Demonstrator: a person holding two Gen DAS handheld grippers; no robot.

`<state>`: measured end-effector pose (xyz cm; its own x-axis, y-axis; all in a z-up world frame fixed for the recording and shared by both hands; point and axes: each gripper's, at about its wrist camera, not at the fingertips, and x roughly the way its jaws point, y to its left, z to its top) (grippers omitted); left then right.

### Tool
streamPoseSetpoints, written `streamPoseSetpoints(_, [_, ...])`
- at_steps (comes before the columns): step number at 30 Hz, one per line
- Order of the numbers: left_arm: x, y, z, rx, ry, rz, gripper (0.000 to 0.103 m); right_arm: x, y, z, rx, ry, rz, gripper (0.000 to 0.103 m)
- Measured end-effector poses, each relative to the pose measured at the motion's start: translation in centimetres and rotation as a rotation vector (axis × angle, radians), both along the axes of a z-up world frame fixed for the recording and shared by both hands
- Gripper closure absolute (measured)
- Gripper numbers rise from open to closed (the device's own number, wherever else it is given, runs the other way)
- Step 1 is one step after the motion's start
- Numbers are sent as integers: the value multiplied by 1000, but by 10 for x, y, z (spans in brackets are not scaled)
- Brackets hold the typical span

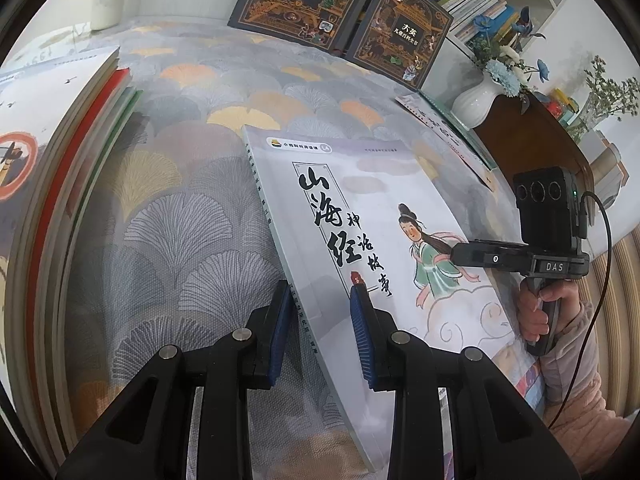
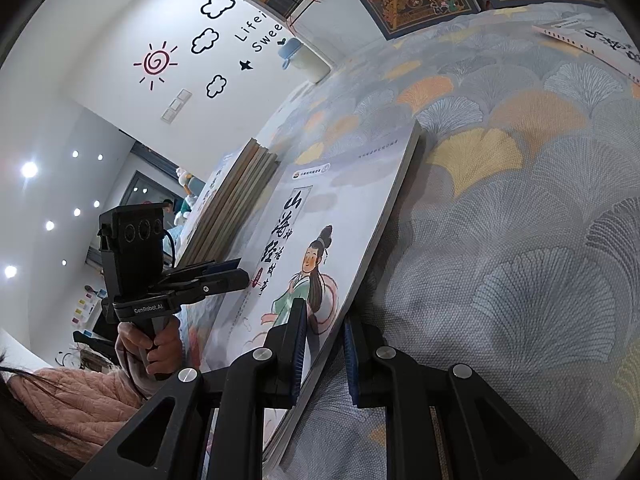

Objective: Organize books
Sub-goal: 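Carry the book to the white table, lower it onto the stack, open both grippers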

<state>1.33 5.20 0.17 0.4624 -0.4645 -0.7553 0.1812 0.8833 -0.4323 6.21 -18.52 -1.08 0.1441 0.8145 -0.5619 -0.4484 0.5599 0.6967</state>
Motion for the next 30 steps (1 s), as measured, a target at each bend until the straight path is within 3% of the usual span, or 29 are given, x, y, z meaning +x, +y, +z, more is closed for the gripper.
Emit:
streamPoseSetpoints(7, [0,-1,0,-4,10,22,74,-2,2,1,-8,-4,-11,88])
streamPoseSetpoints(15, [3,7,0,-74,56,32,74,-7,7,4,-33,19,-55,86])
streamPoseSetpoints(23, [-5,0,5,-27,53,16,74,-26,15,11,-51,5,-63,86])
streamPoseSetpoints(30, [-9,2,5,-46,63,4,74,-37,20,21,-66,-32,-50,86])
